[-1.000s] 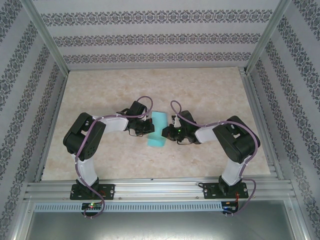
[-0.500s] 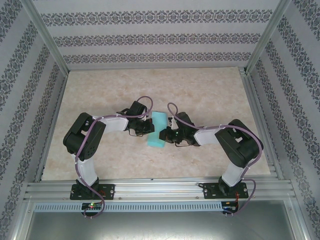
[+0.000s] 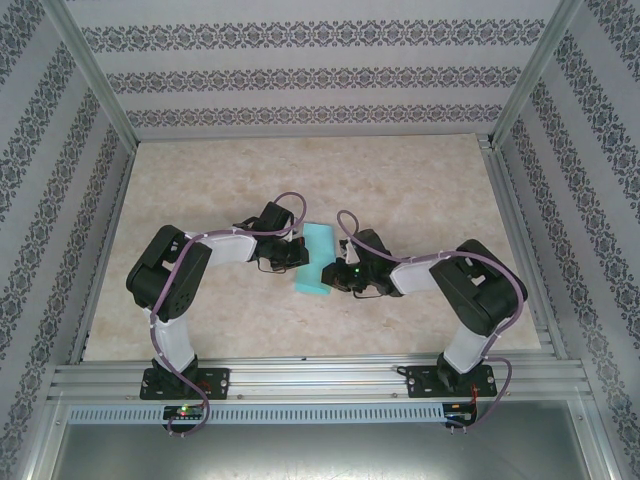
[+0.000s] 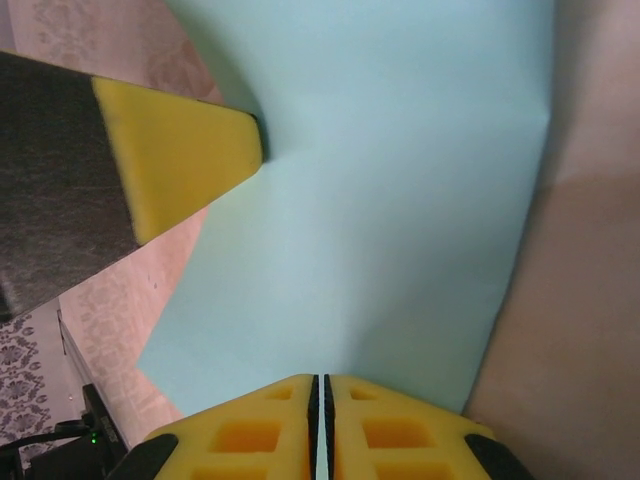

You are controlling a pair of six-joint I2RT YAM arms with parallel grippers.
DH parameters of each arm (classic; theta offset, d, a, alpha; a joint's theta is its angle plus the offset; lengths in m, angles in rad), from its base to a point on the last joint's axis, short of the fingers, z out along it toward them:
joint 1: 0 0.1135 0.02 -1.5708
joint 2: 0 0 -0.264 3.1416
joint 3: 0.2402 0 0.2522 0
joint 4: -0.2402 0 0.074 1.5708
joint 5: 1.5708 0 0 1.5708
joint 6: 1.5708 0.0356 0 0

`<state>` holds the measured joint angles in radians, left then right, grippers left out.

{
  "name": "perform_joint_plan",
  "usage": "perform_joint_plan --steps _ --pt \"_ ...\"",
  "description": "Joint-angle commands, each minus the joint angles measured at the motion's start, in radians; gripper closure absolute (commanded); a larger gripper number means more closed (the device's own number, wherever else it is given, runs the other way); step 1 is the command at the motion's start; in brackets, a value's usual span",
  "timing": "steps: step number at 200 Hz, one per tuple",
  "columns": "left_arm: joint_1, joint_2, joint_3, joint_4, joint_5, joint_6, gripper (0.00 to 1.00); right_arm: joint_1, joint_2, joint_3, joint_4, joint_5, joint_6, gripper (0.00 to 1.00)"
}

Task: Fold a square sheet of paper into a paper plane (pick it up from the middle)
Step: Fold the square sheet of paper in half at the center of the table.

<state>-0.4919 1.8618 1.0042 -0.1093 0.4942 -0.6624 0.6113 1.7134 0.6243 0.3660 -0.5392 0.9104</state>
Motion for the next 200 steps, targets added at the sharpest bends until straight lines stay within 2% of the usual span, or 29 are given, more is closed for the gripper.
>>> perform_joint_plan --steps 1,35,99,164,200 --pt "-0.015 0.024 -0.015 -0.073 -0.026 0.017 1.0 0.009 -0.065 0.002 -0.043 0.0 -0.021 0.87" --pt "-0.014 0.025 -0.01 -0.073 -0.024 0.017 1.0 0.019 -0.046 -0.011 -0.036 -0.031 -0.019 0.87" --pt "-0.014 0.031 -0.009 -0.073 -0.022 0.018 1.0 0.033 0.041 -0.071 -0.012 -0.004 -0.006 0.88" --pt "-0.015 0.03 -0.01 -0.076 -0.022 0.021 1.0 0.037 -0.095 -0.021 -0.078 -0.015 -0.02 0.88" --pt "-0.014 0.03 -0.01 -0.076 -0.022 0.02 1.0 0.056 -0.073 -0.003 -0.102 -0.016 -0.031 0.87"
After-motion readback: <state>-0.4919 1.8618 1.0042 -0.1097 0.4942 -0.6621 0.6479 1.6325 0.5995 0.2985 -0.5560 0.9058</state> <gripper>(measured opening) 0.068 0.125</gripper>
